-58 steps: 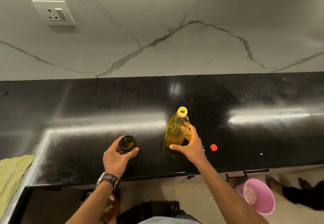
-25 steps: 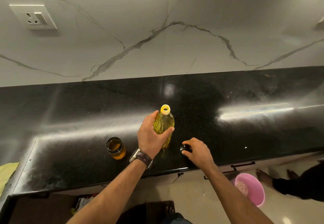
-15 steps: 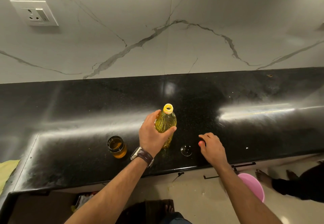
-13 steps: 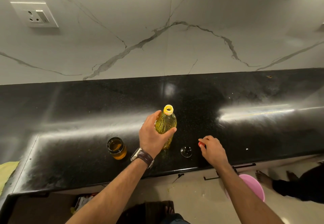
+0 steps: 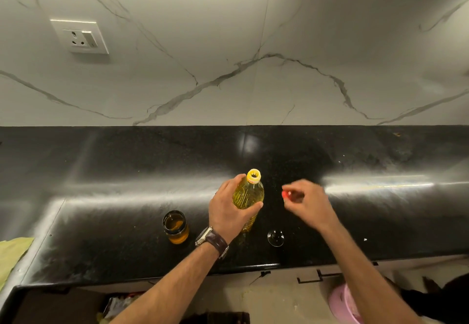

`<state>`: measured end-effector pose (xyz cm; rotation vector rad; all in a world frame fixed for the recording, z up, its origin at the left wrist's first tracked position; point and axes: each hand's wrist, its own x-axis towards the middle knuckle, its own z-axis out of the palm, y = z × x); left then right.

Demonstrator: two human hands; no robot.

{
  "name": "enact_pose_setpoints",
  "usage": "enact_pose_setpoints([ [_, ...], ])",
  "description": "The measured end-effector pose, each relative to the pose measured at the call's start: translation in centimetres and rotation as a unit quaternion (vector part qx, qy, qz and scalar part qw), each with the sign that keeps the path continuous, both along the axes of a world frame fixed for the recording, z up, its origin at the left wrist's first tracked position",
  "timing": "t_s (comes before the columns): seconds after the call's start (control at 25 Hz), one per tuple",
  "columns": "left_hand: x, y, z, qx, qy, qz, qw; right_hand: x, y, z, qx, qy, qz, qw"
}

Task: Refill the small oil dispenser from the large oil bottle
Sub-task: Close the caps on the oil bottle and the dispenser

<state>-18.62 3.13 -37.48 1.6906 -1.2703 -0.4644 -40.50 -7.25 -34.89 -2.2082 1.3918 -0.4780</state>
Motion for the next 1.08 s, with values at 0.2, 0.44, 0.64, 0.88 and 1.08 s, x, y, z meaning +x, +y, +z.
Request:
enact_pose_setpoints([
  [0.2, -0.3, -0.1, 0.0, 0.0, -0.009, 0.006, 1.0, 4.6, 0.0, 11.8, -0.022, -0.093, 0.186, 0.978],
  [0.44, 0.0, 0.0, 0.0, 0.0, -0.008, -0.001, 1.0, 7.4, -0.6, 13.1, -0.076, 0.07, 0.293, 0.951],
  [0.64, 0.0, -0.1, -0.1, 0.004, -0.014, 0.002, 1.0, 8.1, -0.5, 12.9, -0.081, 0.123, 0.296, 0.944],
  [0.88, -0.1, -0.1, -0.1, 0.0, -0.017, 0.008, 1.0, 8.8, -0.6, 12.9, -0.058, 0.158, 0.311, 0.936],
  [1.08, 0.0, -0.3, -0.3, -0.002, -0.024, 0.0, 1.0, 9.5, -0.5, 13.5, -0.056, 0.227, 0.258, 0.938],
])
